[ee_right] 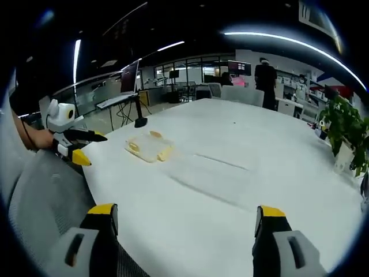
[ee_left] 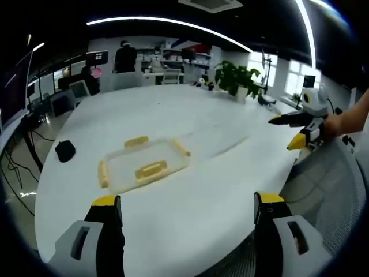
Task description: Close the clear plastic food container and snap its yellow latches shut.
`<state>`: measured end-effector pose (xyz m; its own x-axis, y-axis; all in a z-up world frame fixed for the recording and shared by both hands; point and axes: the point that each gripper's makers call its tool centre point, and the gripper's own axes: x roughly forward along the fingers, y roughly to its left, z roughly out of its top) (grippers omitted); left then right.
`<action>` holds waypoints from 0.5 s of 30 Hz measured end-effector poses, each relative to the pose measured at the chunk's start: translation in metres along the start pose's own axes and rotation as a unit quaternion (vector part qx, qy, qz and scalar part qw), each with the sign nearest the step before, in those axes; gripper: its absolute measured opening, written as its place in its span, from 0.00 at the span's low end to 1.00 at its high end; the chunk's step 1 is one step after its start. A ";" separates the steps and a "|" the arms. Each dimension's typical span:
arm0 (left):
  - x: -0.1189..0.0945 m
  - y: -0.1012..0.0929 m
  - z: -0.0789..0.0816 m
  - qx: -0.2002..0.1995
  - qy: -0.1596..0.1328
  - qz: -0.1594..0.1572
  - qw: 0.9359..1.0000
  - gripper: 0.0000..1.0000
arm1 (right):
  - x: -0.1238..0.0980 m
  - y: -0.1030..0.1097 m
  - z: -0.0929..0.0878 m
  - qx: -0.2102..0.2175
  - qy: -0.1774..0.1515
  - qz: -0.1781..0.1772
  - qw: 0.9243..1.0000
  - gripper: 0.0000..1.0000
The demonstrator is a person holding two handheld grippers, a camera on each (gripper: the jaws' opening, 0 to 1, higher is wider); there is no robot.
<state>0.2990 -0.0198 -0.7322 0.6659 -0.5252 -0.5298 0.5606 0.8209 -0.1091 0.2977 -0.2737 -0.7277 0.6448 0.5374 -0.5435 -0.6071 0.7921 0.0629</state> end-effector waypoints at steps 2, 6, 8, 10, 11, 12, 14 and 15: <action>0.000 0.000 0.000 -0.001 -0.001 -0.001 1.000 0.92 | 0.000 0.000 -0.001 0.000 0.002 0.001 1.000 0.99; 0.001 0.000 0.000 0.001 0.001 -0.001 1.000 0.92 | 0.000 0.000 -0.001 0.000 0.002 0.001 1.000 0.99; 0.000 0.001 -0.001 0.002 0.001 0.002 1.000 0.93 | 0.000 0.000 -0.001 -0.002 0.002 0.002 1.000 0.99; 0.000 0.001 -0.001 0.001 0.003 0.003 1.000 0.93 | 0.001 0.001 -0.001 -0.002 0.003 0.003 1.000 0.99; 0.000 0.000 -0.001 0.000 0.004 0.001 1.000 0.92 | 0.001 0.001 -0.001 -0.003 0.004 0.003 1.000 0.99; 0.000 0.000 -0.002 -0.002 0.006 0.000 1.000 0.93 | 0.001 0.002 -0.002 -0.005 0.005 0.004 1.000 0.99; 0.000 0.000 -0.003 -0.002 0.006 0.000 1.000 0.92 | 0.001 0.003 -0.002 -0.006 0.006 0.006 1.000 0.99; 0.001 0.000 -0.003 -0.004 0.007 -0.001 1.000 0.92 | 0.001 0.003 -0.002 -0.008 0.007 0.006 1.000 0.99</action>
<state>0.2978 -0.0194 -0.7353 0.6578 -0.5239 -0.5411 0.5583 0.8214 -0.1165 0.2956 -0.2711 -0.7300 0.6312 0.5426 -0.5543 -0.6221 0.7809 0.0561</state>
